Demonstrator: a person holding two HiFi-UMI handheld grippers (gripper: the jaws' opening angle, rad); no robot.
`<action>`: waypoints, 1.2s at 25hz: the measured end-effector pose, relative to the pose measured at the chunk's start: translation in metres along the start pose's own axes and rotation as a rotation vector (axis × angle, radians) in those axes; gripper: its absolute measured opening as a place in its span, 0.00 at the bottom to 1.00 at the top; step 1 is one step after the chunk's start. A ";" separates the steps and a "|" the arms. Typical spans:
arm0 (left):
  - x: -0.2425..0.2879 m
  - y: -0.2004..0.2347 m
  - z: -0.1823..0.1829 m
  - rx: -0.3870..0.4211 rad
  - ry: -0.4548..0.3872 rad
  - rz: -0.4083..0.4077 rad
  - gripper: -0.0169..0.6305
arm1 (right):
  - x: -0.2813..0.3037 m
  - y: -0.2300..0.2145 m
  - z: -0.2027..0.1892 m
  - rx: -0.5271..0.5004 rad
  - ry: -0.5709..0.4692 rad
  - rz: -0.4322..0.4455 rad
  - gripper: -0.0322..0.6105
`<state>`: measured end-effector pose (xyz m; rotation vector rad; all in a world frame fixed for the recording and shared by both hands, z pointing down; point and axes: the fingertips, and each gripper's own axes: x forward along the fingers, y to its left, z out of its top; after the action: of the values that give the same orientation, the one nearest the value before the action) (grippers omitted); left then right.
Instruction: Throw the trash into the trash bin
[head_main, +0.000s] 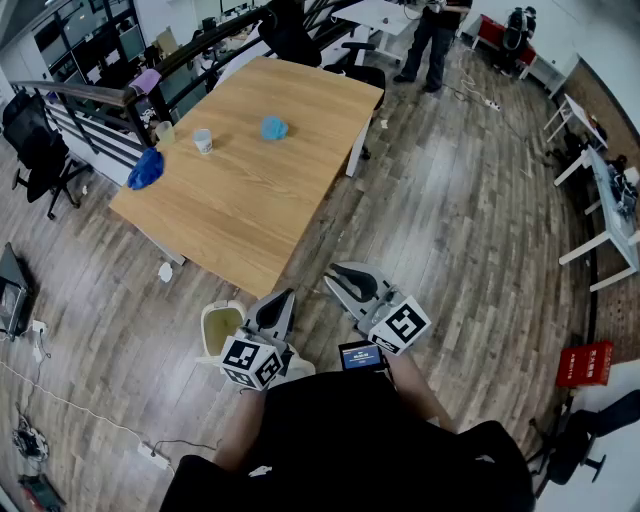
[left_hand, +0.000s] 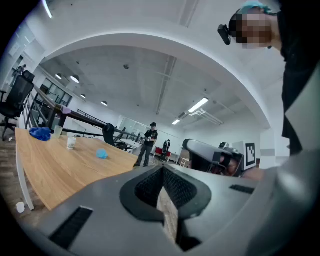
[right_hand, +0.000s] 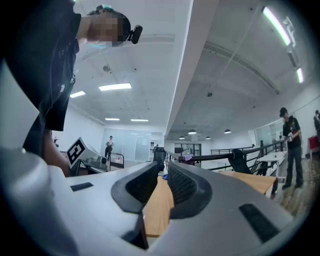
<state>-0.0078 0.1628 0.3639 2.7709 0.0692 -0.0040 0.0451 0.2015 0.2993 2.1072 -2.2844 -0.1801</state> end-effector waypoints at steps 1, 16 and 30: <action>0.002 0.013 0.003 -0.010 -0.004 0.008 0.02 | 0.013 -0.003 -0.005 -0.032 0.030 0.016 0.12; 0.105 0.175 0.031 -0.081 0.012 0.133 0.02 | 0.159 -0.136 -0.059 -0.191 0.190 0.082 0.05; 0.253 0.249 0.061 -0.008 0.052 0.297 0.02 | 0.256 -0.341 -0.173 0.055 0.276 0.143 0.05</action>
<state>0.2573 -0.0790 0.3940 2.7452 -0.3280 0.1443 0.3793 -0.0906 0.4210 1.8459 -2.2825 0.1683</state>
